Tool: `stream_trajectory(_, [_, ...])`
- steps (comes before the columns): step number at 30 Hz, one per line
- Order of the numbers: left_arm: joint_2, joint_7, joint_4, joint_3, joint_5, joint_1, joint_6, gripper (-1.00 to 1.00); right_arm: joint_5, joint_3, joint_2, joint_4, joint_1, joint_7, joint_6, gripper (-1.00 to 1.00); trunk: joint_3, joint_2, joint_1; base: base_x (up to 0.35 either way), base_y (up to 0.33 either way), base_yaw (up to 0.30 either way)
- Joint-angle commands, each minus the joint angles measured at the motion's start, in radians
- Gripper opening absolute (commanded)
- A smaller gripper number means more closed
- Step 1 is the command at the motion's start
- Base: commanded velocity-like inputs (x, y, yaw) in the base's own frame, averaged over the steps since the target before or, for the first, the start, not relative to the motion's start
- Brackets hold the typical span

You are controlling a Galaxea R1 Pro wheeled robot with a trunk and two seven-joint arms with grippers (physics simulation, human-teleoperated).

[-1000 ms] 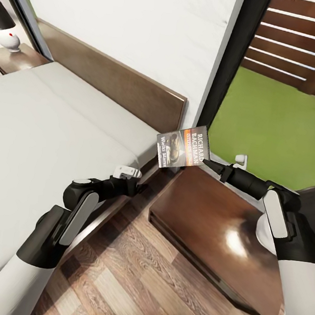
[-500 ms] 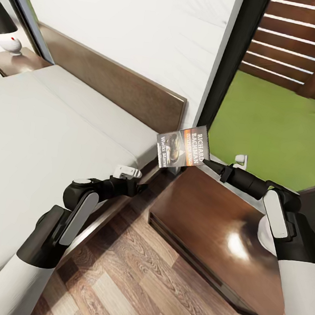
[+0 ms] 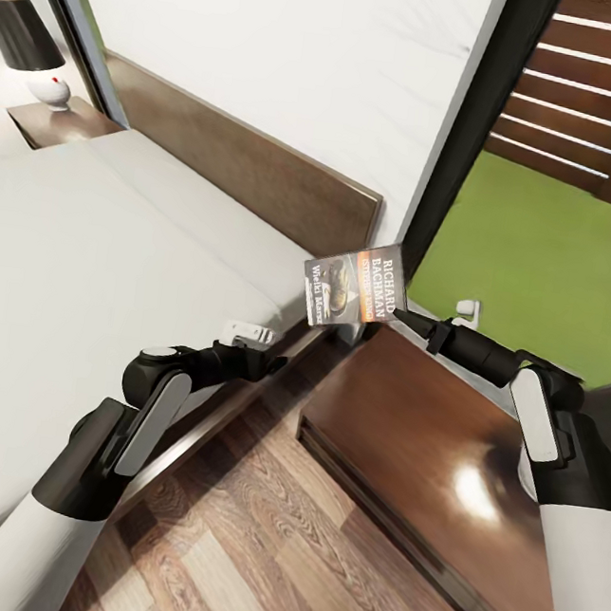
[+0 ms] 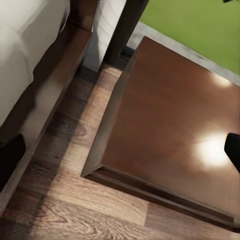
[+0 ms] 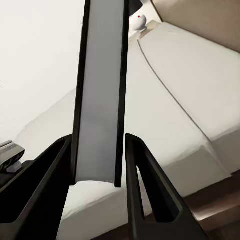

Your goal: In the bedroom, move the book from the bed onto either nightstand, and place the two sandals side by side next to the bed.

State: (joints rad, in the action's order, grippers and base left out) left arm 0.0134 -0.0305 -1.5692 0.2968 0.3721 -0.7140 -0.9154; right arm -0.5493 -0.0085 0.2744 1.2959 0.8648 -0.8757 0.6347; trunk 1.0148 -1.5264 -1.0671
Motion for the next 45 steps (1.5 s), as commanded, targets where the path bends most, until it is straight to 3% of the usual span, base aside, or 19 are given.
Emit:
stream_trajectory(1, [0.0, -0.003, -0.001, 0.001, -0.004, -0.001, -0.003, 1.0, -0.006, -0.001, 0.0, 0.0, 0.0, 0.0, 0.007, -1.0, 0.002, -0.008, -0.004, 0.0, 0.0, 0.145])
stream_trajectory(40, [0.002, -0.002, 0.011, 0.001, -0.002, 0.022, -0.006, 1.0, -0.008, 0.003, -0.002, -0.003, 0.0, 0.006, 0.005, -1.0, 0.067, -0.281, -0.153, 0.0, 0.0, 0.148])
stream_trajectory(45, [0.001, -0.004, 0.009, 0.001, -0.003, 0.022, -0.005, 1.0, -0.007, 0.046, -0.005, -0.003, 0.0, 0.007, 0.003, -1.0, 0.076, -0.316, -0.173, 0.0, 0.0, 0.176])
